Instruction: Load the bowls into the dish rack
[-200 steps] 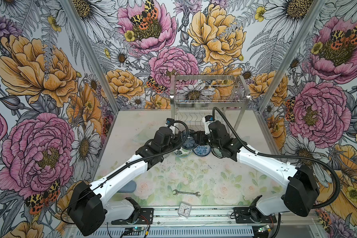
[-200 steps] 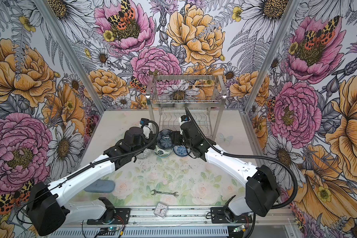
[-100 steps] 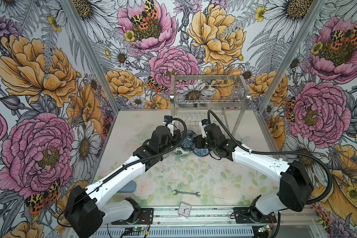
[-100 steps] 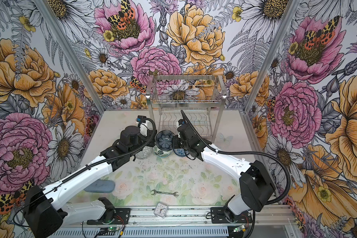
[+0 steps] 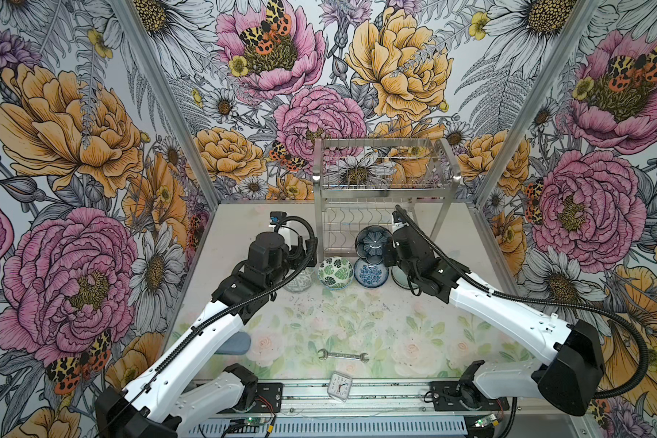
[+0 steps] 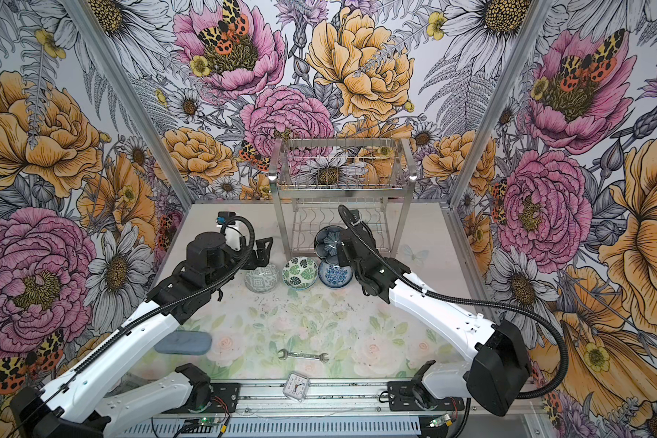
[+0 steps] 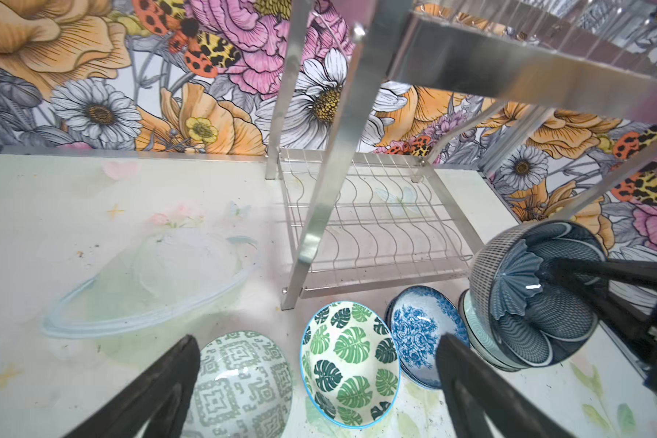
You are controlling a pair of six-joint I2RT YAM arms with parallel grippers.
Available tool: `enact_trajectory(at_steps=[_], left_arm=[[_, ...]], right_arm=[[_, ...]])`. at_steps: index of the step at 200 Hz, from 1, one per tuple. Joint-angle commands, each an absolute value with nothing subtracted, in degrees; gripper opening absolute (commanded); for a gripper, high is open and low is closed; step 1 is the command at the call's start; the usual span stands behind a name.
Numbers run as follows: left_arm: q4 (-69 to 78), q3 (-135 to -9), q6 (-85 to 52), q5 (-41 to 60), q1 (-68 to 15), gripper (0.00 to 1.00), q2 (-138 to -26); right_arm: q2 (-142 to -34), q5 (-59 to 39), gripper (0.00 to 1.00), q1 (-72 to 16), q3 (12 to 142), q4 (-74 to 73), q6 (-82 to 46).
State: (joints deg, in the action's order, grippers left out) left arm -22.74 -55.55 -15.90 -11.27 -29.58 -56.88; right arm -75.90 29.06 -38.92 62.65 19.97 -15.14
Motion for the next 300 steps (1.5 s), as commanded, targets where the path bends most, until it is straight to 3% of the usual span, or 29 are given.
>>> enact_trajectory(at_steps=[1, 49, 79, 130, 215, 300], left_arm=[[-26.5, -55.1, -14.2, -9.8, -28.0, 0.99, -56.0], [-42.7, -63.7, -11.4, -9.4, -25.6, 0.99, -54.5], [-48.9, -66.2, -7.3, -8.6, -20.0, 0.99, -53.5], [-43.5, -59.5, -0.8, -1.0, -10.6, 0.99, -52.0], [-35.2, -54.3, -0.7, 6.9, -7.4, 0.99, -52.5], [-35.4, -53.8, -1.0, 5.9, -7.4, 0.99, -51.3]], right_arm=[[-74.9, 43.4, 0.0, -38.4, 63.8, 16.4, -4.4], [-78.2, 53.2, 0.0, -37.7, 63.7, 8.5, 9.0], [-81.6, 58.1, 0.0, -37.4, 61.4, -2.6, 18.5], [-89.7, 62.4, 0.0, -34.3, 61.7, -16.8, 29.9], [-110.9, 65.6, 0.0, -29.8, 71.7, -40.7, 51.6], [-126.2, 63.6, 0.0, -24.5, 86.5, -42.5, 57.8]])
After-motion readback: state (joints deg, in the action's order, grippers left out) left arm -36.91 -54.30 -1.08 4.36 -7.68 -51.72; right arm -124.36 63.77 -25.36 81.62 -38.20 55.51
